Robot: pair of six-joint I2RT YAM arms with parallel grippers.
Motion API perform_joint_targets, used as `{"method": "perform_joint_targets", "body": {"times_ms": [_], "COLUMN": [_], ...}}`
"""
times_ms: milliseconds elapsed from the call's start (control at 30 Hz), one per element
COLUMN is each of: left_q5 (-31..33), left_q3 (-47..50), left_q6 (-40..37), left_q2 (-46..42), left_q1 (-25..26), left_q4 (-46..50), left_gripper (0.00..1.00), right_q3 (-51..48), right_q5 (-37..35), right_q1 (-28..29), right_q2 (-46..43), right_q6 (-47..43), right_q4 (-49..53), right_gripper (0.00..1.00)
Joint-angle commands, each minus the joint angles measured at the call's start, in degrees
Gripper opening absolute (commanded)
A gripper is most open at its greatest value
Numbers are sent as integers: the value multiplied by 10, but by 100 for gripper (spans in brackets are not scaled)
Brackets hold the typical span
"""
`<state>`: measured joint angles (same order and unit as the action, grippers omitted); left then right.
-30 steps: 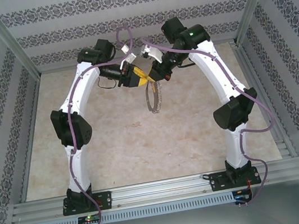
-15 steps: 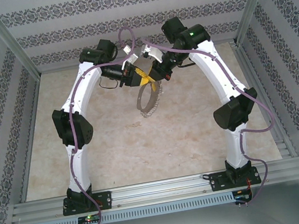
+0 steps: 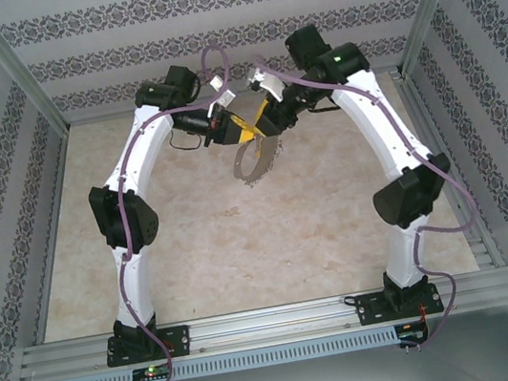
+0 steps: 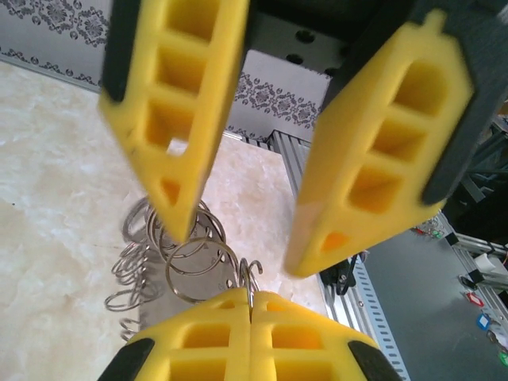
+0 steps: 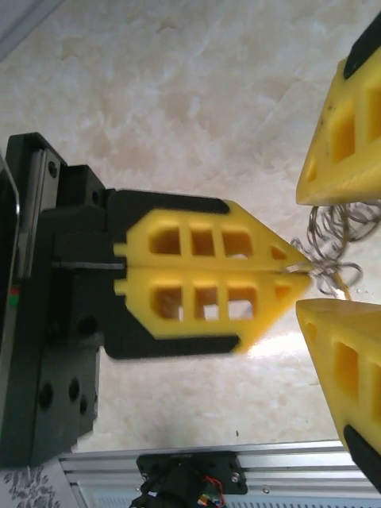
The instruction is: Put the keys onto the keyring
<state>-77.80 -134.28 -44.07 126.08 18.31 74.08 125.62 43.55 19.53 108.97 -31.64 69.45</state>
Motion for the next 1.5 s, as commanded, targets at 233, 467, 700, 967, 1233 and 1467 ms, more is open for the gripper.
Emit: {"method": "perform_joint_targets", "body": {"times_ms": [233,467,700,967,1233,1467], "left_q5": [-22,-22,-16,-11,-8,-9], "left_q3": [-15,-15,-15,-15,-15,-15], "left_q6": [70,119,125,138,138,138], "left_q2": [-24,-29,-32,-34,-35,-33], "left_q1": [7,8,7,8,8,7], "left_q4": [-93,-143,-146,-162,-162,-164], "left_gripper": [0,0,0,0,0,0], "right_q3": [-431,-537,-543,-573,-593,-590], "right_q5": [144,153,153,153,150,155], "right_q1": [-88,-61,-49,-50,-52,-49], "right_q2": [-242,-245,-225,-232,-229,-220], "right_q6": [388,535,557,549,553,556], "right_q4": [-561,-770,-804,-801,-812,-818], "right_gripper": [36,36,33,31,28,11]}}
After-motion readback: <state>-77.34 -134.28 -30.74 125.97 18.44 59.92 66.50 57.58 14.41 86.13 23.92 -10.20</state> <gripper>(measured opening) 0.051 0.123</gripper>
